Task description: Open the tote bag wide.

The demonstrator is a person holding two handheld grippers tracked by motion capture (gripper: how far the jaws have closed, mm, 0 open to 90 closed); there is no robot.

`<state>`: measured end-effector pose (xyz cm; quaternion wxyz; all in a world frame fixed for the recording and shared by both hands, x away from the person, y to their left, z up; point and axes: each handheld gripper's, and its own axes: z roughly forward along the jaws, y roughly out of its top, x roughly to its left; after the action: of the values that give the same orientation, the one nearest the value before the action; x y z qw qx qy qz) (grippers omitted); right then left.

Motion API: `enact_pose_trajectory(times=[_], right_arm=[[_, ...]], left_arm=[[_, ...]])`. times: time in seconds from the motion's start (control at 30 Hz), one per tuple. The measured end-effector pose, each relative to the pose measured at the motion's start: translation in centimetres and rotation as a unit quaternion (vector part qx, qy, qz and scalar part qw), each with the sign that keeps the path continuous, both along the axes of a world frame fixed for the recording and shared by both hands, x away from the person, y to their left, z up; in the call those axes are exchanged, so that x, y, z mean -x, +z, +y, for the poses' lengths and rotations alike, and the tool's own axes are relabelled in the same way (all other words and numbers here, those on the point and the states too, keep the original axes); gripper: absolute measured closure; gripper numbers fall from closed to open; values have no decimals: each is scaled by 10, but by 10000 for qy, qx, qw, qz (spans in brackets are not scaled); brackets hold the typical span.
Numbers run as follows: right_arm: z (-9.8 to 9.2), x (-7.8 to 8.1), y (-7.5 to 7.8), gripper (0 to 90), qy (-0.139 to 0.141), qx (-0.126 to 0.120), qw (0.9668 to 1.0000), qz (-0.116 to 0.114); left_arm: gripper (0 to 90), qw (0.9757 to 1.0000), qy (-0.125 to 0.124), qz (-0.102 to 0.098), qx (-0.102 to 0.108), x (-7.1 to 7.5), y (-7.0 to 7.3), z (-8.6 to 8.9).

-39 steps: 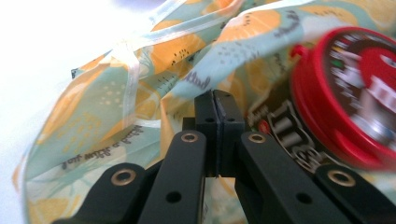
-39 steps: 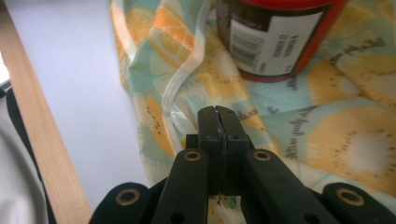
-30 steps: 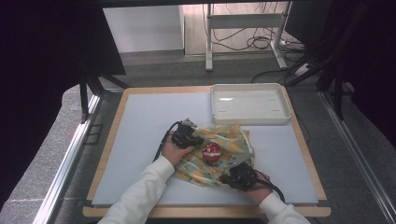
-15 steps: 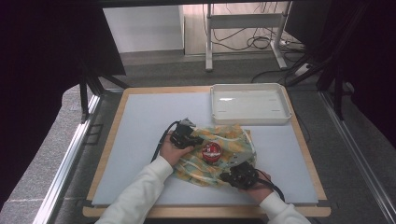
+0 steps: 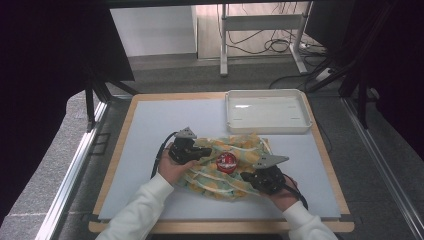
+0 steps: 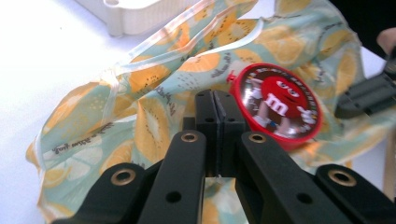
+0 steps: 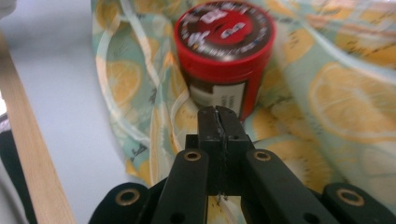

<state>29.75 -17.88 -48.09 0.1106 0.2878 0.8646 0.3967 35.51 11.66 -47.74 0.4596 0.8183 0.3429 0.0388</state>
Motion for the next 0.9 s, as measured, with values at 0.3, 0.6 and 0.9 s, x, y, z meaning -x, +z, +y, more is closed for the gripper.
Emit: enact_pose_trajectory(times=[0.3,0.6,0.9], right_arm=[[-7,-8,14,885,-141,-245,9995,-173],[-6,-13,23,881,-67,-284,9993,-211],[-11,-15,27,880,-160,-345,9991,-211]], left_arm=[[900,10000,23,-82,45,22,5,17],[900,9998,114,-137,80,37,8,35],[891,9999,4,-165,38,49,6,39]])
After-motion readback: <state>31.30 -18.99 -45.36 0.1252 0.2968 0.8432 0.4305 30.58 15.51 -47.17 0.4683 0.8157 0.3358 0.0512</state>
